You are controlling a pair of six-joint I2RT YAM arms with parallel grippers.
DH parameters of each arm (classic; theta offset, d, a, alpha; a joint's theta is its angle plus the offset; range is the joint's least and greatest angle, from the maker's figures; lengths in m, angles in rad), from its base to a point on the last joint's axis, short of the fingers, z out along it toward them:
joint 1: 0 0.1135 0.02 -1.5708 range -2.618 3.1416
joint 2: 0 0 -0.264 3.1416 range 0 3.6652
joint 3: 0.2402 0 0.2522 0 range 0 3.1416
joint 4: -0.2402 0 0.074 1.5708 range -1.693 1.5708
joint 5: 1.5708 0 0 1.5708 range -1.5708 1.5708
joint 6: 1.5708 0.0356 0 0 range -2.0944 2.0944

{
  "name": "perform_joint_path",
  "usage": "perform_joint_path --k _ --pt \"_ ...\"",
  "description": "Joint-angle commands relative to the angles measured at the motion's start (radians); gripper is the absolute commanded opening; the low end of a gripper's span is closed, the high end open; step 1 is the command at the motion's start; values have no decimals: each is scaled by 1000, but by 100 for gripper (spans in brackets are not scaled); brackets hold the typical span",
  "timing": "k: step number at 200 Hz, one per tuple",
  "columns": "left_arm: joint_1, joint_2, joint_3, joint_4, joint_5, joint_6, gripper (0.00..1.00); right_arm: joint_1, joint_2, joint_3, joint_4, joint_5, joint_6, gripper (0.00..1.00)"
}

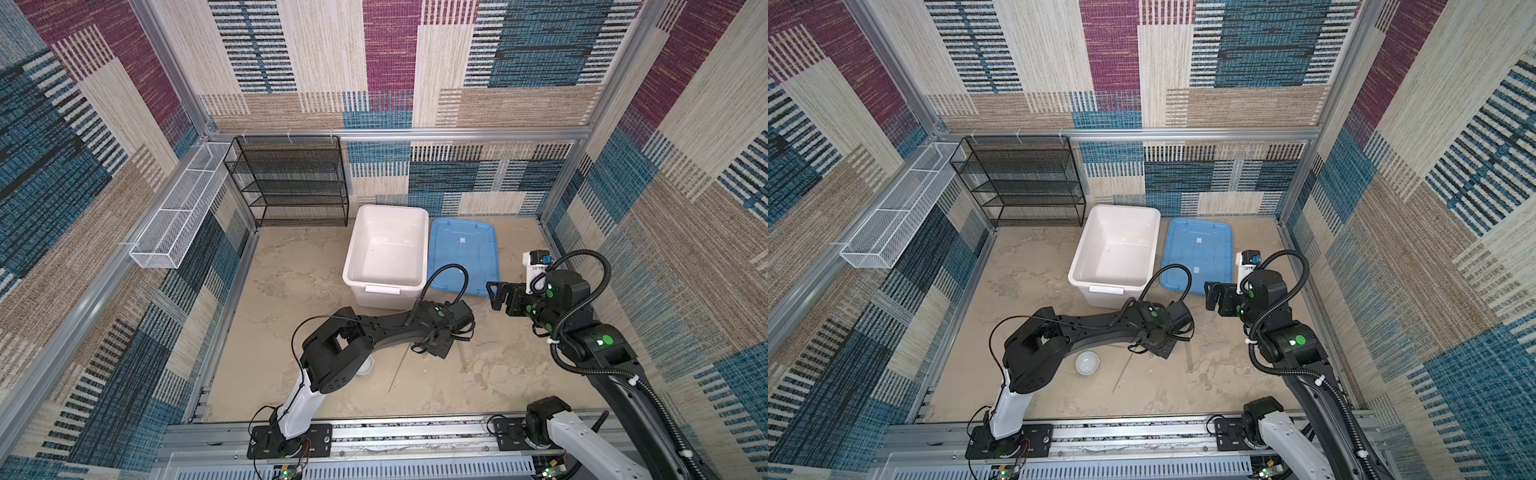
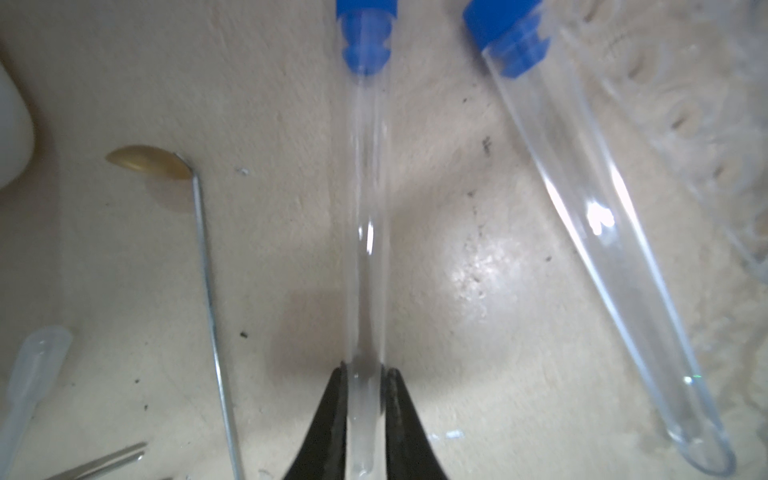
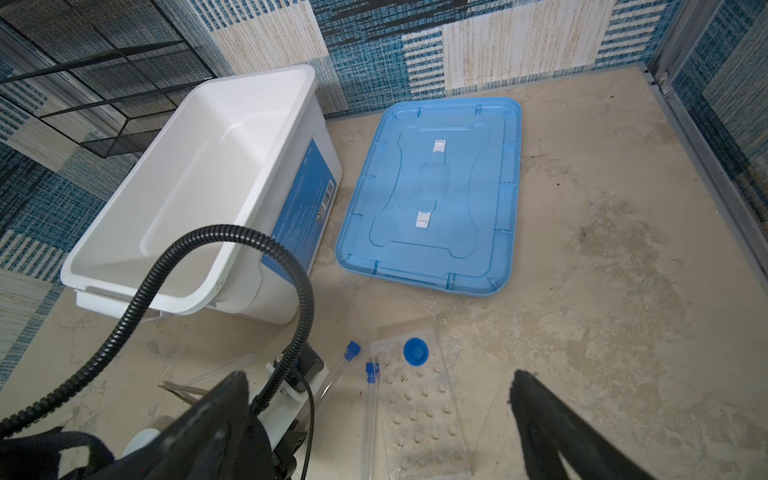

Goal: Organize the chemistry lab equipment
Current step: 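Close the left gripper on a blue-capped test tube and lift it, then move the right gripper to the tube held by the left gripper and close on it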

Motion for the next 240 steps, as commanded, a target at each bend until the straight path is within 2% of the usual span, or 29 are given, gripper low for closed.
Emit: perform_joint_path --k 1,39,92,150,199,215,240 --pt "4 -20 -14 14 -4 -16 13 0 1 0 39 -3 10 99" --pt "3 -84 -82 119 4 3 13 0 13 0 50 -21 12 99" --pt "3 -238 -263 361 31 49 13 0 35 7 101 -76 25 99" --pt "2 -386 -431 591 55 102 13 -5 115 88 129 -159 19 99" --pt "2 -531 -597 811 56 151 13 -38 204 206 84 -279 -29 99" --pt "2 -579 -669 915 51 167 13 -80 230 240 72 -364 -37 100" --pt "2 -636 -730 986 53 207 13 -146 274 287 51 -493 -49 100"
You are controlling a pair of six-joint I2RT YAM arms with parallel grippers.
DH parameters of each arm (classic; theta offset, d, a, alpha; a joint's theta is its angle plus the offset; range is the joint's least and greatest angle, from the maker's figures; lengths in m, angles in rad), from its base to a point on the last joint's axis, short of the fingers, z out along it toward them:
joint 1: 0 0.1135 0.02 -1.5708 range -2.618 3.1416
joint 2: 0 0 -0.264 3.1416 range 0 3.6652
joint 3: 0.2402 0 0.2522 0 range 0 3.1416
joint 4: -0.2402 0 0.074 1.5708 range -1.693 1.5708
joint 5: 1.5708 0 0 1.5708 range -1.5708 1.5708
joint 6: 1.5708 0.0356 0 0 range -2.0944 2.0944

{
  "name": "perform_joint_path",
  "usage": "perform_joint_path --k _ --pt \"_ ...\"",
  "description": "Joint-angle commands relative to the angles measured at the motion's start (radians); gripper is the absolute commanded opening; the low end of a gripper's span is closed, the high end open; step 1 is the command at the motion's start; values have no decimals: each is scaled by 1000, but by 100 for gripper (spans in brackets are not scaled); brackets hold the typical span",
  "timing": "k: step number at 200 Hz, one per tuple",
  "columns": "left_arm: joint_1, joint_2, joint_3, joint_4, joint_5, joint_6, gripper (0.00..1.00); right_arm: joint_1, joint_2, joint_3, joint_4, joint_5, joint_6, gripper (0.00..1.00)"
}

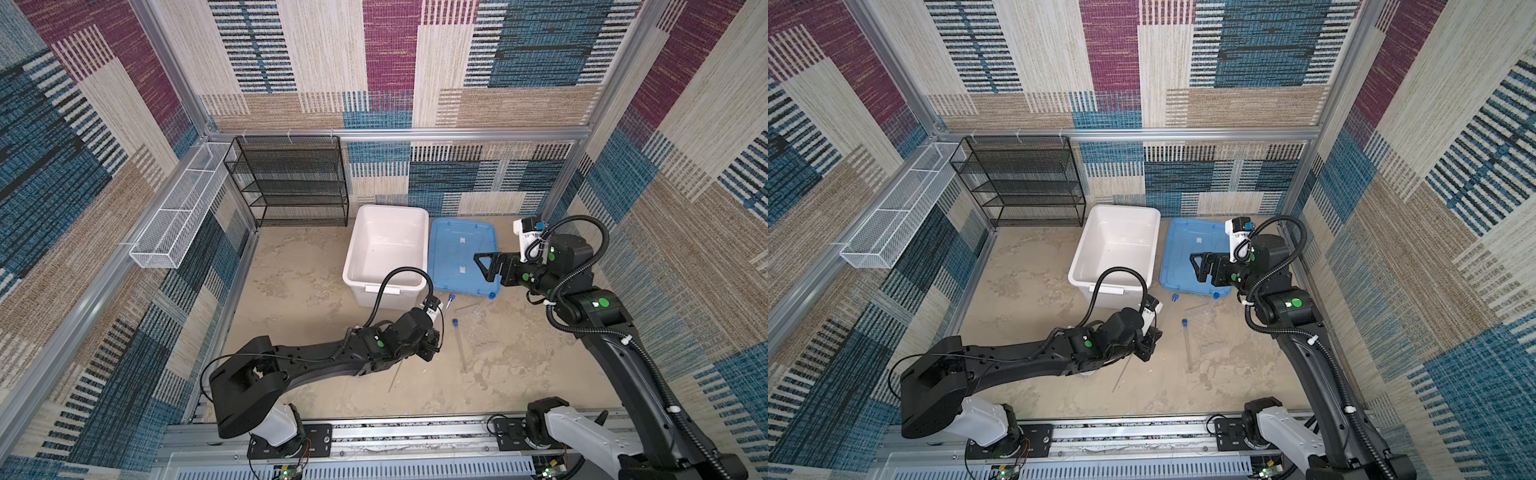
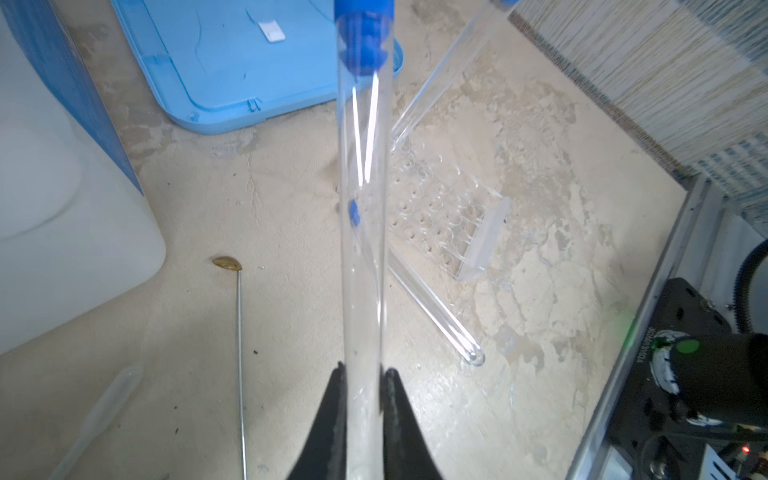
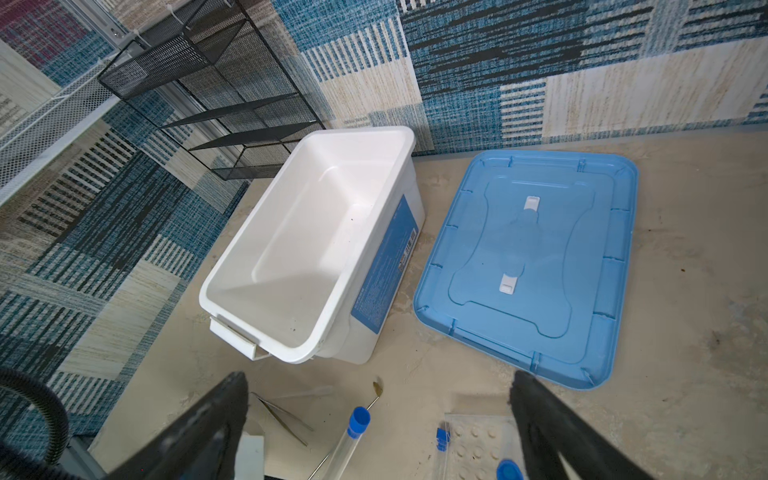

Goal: Organize the chemistry lab equipment
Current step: 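Move the right gripper to the tube held by the left gripper and close on it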

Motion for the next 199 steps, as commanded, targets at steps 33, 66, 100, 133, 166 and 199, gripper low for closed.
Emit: perform_joint_path --k 33,66,100,133,166,199 --pt "1 -110 -135 281 -6 104 13 -41 106 120 -103 -229 -73 99" --pt "1 -140 -165 298 -22 136 13 -41 138 134 -115 -284 -70 98" --pt "-1 -154 -178 305 -34 152 13 -40 178 122 -137 -369 -79 98" --pt "-1 -144 -174 303 -43 181 13 -12 196 96 -150 -407 -95 97" --pt "1 -136 -168 304 -46 191 13 58 225 61 -149 -405 -99 95" --pt "-2 -128 -170 300 -50 201 13 83 242 21 -118 -418 -86 93"
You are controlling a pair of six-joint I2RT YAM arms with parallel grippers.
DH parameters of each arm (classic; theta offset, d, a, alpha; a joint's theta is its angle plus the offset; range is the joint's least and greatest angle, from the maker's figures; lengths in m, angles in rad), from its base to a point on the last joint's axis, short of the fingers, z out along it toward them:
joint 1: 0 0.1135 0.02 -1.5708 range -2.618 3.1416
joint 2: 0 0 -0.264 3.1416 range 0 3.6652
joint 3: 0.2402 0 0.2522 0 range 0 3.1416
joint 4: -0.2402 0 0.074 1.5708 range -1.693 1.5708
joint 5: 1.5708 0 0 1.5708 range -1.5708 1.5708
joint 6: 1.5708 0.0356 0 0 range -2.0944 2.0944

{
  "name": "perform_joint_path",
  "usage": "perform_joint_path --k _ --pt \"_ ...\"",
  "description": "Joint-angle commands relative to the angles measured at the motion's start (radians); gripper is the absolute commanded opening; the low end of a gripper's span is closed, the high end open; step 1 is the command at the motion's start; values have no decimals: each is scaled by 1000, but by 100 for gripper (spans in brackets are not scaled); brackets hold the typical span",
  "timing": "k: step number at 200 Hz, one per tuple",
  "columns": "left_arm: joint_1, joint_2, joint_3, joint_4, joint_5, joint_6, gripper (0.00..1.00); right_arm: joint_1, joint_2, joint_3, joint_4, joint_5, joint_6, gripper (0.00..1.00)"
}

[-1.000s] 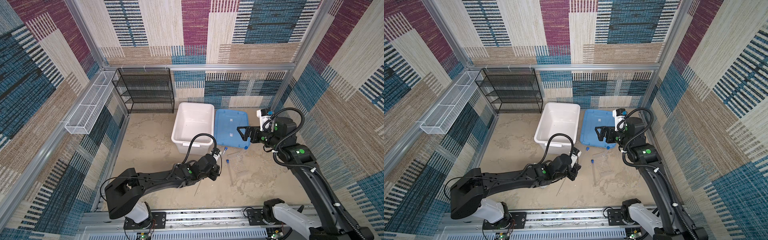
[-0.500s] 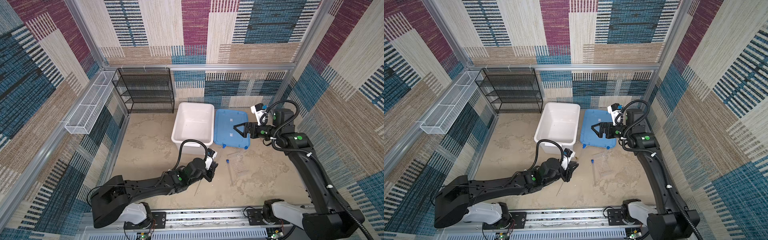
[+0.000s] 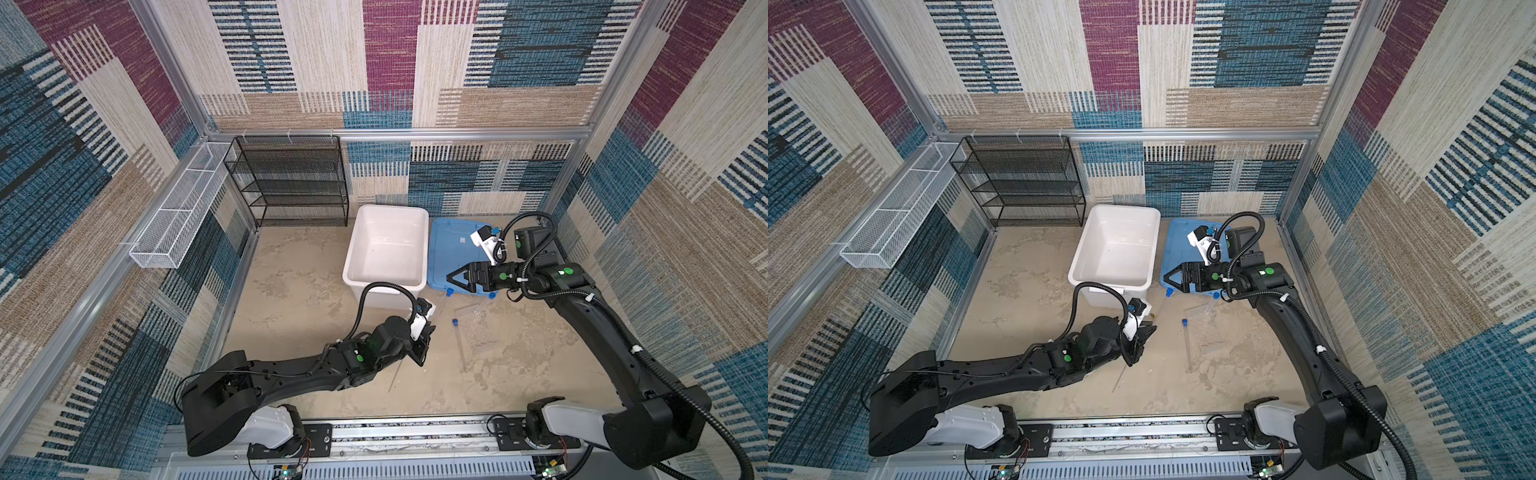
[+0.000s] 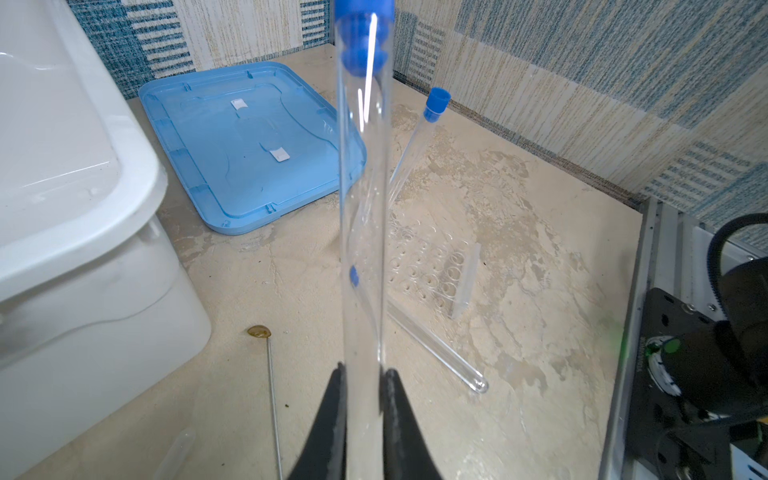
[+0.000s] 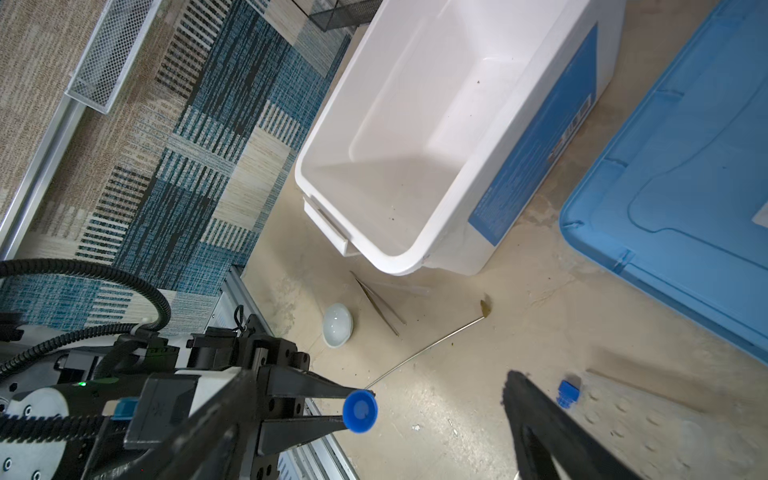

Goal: Organize the chemistry lab equipment
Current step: 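Move the right gripper to the tube held by the left gripper and close on it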

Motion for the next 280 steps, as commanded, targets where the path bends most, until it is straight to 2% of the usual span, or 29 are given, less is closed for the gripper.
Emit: perform_joint_path --k 1,66,103,159,216,239,280 --pt "-2 6 5 34 -17 24 13 11 10 -19 30 -25 3 92" --pt "-2 14 7 35 -23 29 13 28 27 -53 53 -38 10 90" --pt "-1 18 11 33 -29 29 12 41 36 -76 82 -51 30 85" --pt "-1 24 15 28 -24 29 11 56 48 -96 107 -67 44 62" --pt "-5 28 19 22 -31 36 11 60 49 -99 104 -71 43 46" --pt "-6 31 23 20 -32 34 11 60 52 -102 103 -71 41 36" --pt "-15 41 27 16 -44 25 11 60 52 -110 101 -72 40 31"
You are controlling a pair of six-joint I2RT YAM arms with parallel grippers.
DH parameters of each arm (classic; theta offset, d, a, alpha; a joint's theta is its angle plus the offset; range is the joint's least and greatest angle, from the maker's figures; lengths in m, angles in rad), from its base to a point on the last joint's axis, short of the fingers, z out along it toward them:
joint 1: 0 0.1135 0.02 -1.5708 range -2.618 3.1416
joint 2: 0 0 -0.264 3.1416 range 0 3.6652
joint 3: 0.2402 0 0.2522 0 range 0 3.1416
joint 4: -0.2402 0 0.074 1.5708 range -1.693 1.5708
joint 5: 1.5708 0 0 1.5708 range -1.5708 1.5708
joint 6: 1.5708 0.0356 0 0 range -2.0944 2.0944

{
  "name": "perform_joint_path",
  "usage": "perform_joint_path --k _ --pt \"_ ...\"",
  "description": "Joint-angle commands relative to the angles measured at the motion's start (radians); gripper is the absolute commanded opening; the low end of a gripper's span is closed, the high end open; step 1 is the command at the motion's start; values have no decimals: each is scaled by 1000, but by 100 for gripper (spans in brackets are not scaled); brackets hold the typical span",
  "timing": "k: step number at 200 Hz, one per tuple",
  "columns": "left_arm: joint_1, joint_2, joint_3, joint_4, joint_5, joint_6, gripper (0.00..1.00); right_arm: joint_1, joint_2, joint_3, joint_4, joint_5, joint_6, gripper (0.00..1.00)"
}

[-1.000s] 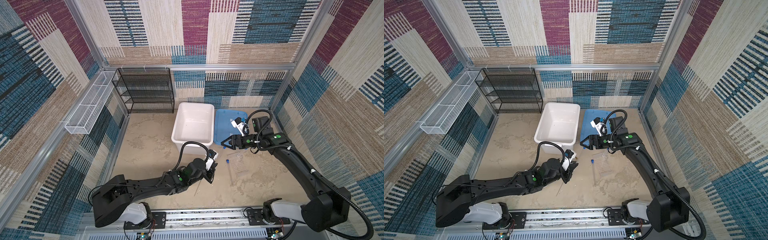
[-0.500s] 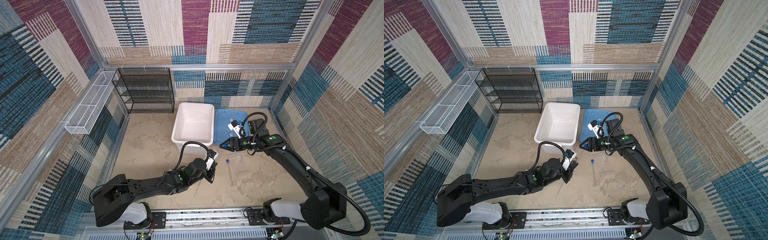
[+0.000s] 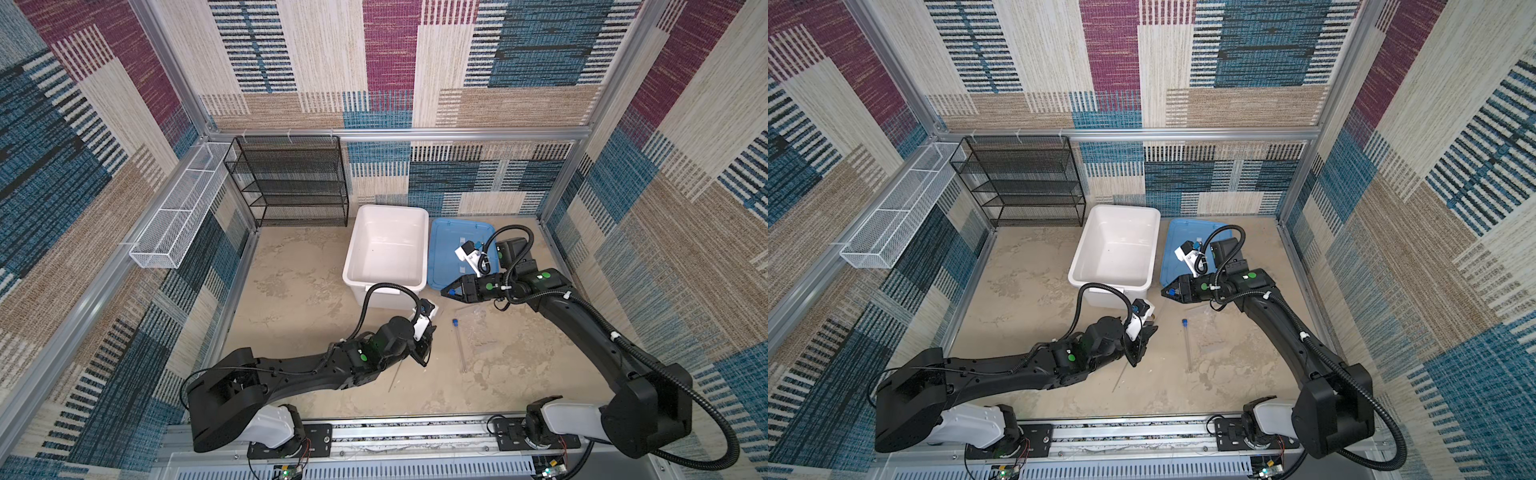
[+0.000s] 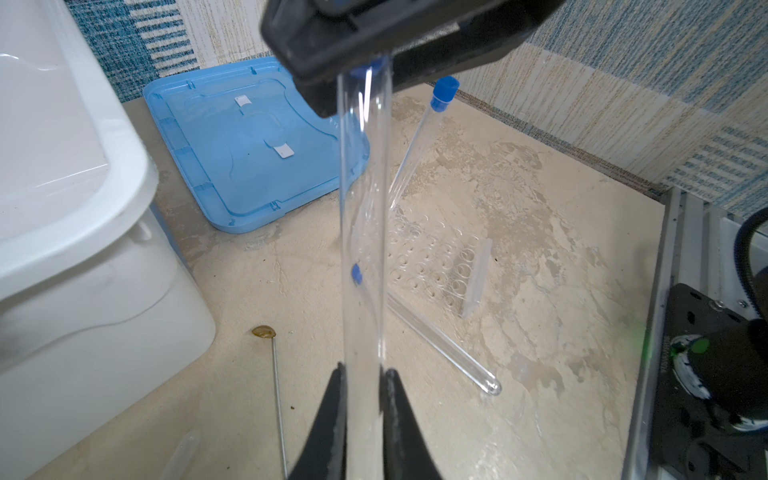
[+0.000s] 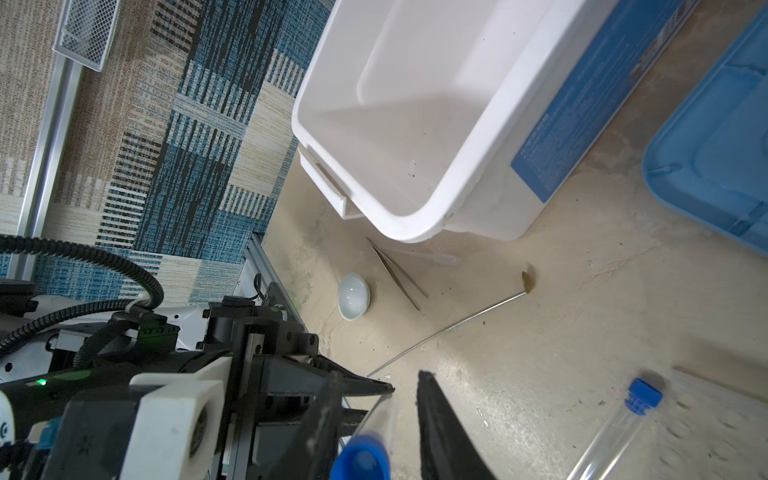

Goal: Organize the chemistry lab equipment
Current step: 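Move the right gripper to the tube held by the left gripper and close on it, then open and withdraw the left gripper while the right gripper carries the tube away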

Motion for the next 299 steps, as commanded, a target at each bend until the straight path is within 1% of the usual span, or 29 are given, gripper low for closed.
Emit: perform_joint_path --k 1,41,76,127,135,142,149,152,153,159,164,166,169,182,194,225,247,279,299 --pt "-5 7 10 17 -19 8 11 1 0 -4 21 -12 6 31" --pt "-8 8 14 14 -29 15 11 2 -3 -10 19 -12 4 22" --pt "-12 11 20 5 -34 21 12 1 0 -15 22 -17 3 20" --pt "-16 11 21 3 -44 25 11 0 -2 -16 22 -18 3 15" --pt "-17 13 23 4 -43 24 14 2 -1 -16 24 -18 3 14" --pt "-17 13 23 3 -42 25 21 1 -1 -16 24 -17 3 14" --pt "-17 12 23 3 -37 27 35 2 -2 -18 25 -14 3 14" --pt "-18 12 23 4 -34 30 44 2 -2 -18 25 -14 3 14" --pt "-18 12 23 3 -33 30 46 1 -2 -18 25 -13 3 14" --pt "-17 11 24 2 -27 33 72 2 -3 -19 27 -10 4 14" --pt "-17 9 27 -2 -22 34 91 2 -4 -18 27 -4 5 14" --pt "-17 8 29 -4 -19 34 97 1 -5 -17 27 -3 6 14" --pt "-17 7 30 -8 -15 33 99 1 -7 -17 27 2 6 15" --pt "-17 -3 39 -16 3 20 100 1 -19 -14 27 42 7 15" --pt "-17 -14 45 -16 7 -10 100 1 -39 -8 26 107 7 15" --pt "-18 -37 47 14 4 -104 100 3 -129 -10 32 320 9 15" --pt "-17 -41 65 3 0 -158 100 6 -205 -28 22 467 9 13" --pt "-17 -29 98 -38 -3 -171 100 8 -309 -51 -21 658 28 12" --pt "-17 -14 107 -38 -3 -172 100 7 -346 -64 -51 735 47 12"
